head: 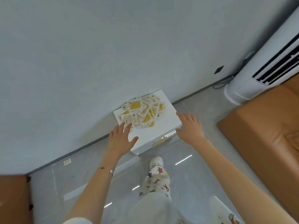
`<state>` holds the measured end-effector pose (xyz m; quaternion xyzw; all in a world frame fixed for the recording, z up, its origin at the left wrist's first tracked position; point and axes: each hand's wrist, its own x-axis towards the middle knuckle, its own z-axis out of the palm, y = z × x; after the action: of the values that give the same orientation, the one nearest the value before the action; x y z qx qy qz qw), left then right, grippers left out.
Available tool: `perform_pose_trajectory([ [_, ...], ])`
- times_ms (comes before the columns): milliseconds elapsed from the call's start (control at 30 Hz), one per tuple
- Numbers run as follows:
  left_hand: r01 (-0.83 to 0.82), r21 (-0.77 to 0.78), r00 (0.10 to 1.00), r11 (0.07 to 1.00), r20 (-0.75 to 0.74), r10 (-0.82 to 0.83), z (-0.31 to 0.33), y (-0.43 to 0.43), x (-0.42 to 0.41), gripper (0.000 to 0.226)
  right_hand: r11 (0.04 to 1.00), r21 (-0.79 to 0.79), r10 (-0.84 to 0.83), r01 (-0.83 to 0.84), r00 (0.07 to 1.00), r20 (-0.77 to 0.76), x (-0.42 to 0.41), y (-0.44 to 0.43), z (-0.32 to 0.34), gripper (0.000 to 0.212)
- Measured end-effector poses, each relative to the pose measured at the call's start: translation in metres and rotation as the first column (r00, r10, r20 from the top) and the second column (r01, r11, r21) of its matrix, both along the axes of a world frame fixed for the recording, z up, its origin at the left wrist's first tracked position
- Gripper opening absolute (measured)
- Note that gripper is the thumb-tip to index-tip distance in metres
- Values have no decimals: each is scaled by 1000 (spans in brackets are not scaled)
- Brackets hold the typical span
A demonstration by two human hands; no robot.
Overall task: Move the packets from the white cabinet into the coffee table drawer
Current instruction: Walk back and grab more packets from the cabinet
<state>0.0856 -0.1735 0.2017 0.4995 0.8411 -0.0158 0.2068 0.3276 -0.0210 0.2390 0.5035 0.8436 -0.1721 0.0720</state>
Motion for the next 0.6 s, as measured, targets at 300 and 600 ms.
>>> perform_pose_trajectory([
  [300,-180,-96,978,979,89,188,-47,104,-61,68,972,-212,-118,97,989,-90,-53,147,-36,60],
  [600,-630,-111,735,769,237,636,-197,177,-70,63,932,-364,21,-3,999,47,-98,246,-193,59],
])
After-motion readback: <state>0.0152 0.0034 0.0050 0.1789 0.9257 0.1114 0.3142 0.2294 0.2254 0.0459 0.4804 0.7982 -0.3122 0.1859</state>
